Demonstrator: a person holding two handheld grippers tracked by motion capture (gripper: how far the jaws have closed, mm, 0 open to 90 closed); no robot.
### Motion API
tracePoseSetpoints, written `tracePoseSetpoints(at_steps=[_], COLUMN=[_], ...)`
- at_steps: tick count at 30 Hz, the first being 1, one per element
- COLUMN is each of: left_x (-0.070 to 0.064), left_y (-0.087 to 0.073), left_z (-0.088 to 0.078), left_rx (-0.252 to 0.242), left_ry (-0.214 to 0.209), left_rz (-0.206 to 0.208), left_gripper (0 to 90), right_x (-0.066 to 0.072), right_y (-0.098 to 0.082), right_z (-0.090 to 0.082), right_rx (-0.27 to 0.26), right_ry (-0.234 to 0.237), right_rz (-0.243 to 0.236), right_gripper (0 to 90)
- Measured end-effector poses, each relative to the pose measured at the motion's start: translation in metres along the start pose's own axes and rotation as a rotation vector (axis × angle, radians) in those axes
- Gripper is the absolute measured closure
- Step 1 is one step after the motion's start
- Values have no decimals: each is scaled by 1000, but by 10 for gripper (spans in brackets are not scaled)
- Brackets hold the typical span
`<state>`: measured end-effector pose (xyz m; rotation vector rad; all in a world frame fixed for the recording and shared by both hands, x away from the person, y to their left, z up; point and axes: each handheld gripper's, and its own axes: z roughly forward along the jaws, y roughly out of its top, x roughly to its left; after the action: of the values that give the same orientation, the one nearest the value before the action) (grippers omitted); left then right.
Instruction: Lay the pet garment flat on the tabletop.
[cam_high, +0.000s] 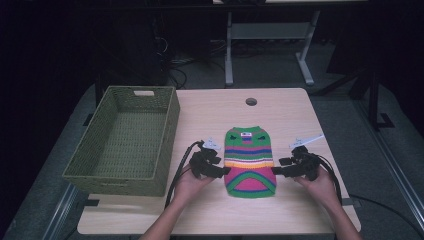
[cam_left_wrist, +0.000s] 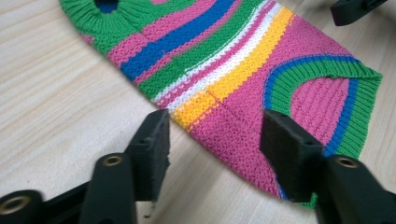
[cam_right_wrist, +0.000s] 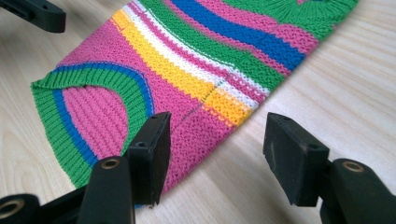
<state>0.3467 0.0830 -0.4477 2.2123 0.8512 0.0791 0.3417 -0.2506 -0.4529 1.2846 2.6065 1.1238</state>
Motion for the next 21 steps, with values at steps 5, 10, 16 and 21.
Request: tracePoseSetpoints(at_steps=[5,10,16,21], left_x=[1,-1,-4,-8], left_y=[-4,-8,-14,-17], left_z=[-3,-7,-12,-16], left_rx=[1,-4,-1,-6], left_ry=[3,12,14,12], left_rz=[-3,1,7,17], left_gripper=[344,302,276,276], right_x=[0,-1,-3,-5], right_y=[-2,-7,-16,-22], right_z=[-3,-8,-15,-19], right_rx=[5,3,-2,-1], right_ry=[-2,-8,-10,-8], right_rz=[-2,-5,10,17], right_gripper=[381,372,362,350])
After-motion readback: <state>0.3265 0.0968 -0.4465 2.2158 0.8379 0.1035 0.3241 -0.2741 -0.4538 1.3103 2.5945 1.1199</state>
